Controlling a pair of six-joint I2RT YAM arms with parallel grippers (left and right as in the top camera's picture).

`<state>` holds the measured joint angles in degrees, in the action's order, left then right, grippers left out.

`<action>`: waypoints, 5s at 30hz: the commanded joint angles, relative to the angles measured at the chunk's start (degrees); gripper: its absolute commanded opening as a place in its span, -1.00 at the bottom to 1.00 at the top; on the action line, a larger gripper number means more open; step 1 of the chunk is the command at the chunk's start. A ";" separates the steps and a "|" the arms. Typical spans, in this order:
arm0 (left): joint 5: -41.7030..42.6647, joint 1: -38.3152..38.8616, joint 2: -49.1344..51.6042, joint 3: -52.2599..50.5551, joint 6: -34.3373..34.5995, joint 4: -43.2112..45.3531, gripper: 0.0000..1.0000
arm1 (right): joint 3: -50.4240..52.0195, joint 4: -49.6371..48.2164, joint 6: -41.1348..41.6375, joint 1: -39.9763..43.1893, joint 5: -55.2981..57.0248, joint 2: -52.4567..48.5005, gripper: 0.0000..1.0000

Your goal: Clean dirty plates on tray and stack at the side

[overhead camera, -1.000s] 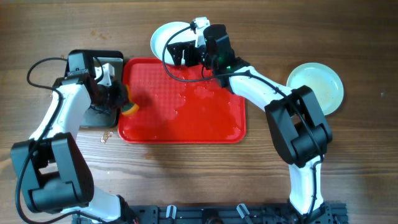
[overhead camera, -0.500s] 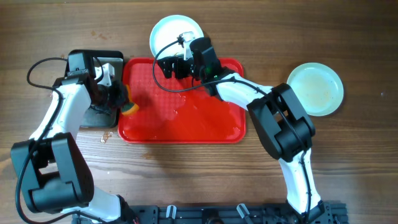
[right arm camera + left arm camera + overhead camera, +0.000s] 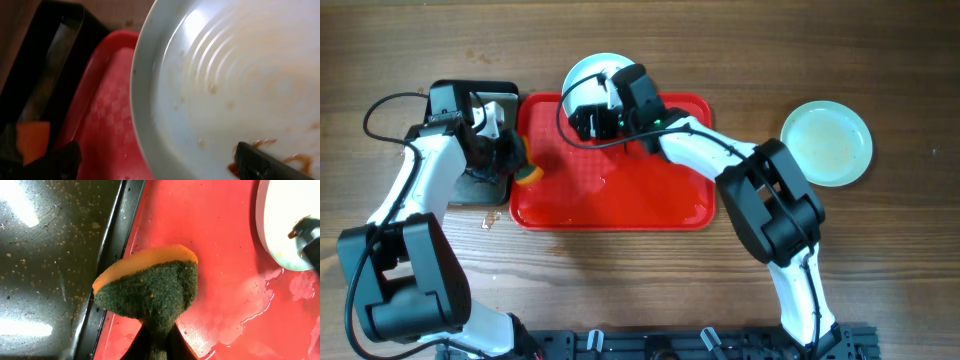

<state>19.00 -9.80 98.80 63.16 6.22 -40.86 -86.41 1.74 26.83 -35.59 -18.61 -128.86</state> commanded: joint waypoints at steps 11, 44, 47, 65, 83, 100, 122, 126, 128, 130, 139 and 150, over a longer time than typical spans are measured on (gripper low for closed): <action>1.33 0.33 0.63 -0.15 -1.33 1.11 -0.92 | 1.90 10.75 2.64 -2.49 -1.92 -2.47 0.99; 1.36 0.33 0.63 -0.15 -1.33 0.13 -0.92 | 7.10 44.09 10.86 9.77 11.17 16.24 0.66; 1.36 0.33 0.63 -0.15 -1.33 0.11 -0.92 | 7.13 41.44 12.39 9.68 8.96 12.66 0.64; 1.57 0.26 -0.04 -0.11 -6.23 1.29 -0.92 | 7.15 35.32 15.56 3.93 4.76 7.39 -0.91; -9.64 -14.97 -3.43 3.87 -12.28 2.86 -0.92 | 7.15 38.84 11.74 3.93 3.06 7.39 -0.92; -10.60 -14.95 15.23 3.89 -14.82 5.70 -0.92 | 7.15 40.94 7.63 3.93 1.95 7.39 -0.92; 31.12 2.25 1.73 21.16 -15.26 -13.70 -0.92 | 7.15 37.88 7.85 4.17 1.73 7.39 -0.91; 37.22 2.29 3.41 20.90 -22.97 -19.15 -0.92 | 7.15 37.13 7.87 4.72 1.14 7.39 -0.91; 39.19 2.47 5.11 19.19 -29.62 -22.25 -0.92 | 7.15 36.65 7.87 5.29 -0.17 7.39 -0.91; 43.36 2.86 6.58 16.17 -38.29 -24.81 -0.92 | 7.15 36.65 7.85 5.90 -1.05 7.39 -0.91; 42.58 3.67 13.86 0.59 -36.02 -10.62 -0.92 | 7.15 36.83 7.67 6.58 -2.32 7.39 -0.91; 23.52 19.85 14.78 0.61 -7.72 13.55 -0.92 | 7.15 36.87 7.80 6.58 -3.37 7.39 -0.91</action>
<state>49.87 4.86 113.47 63.42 -11.27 -31.40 -80.01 38.50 35.44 -29.15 -21.04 -119.81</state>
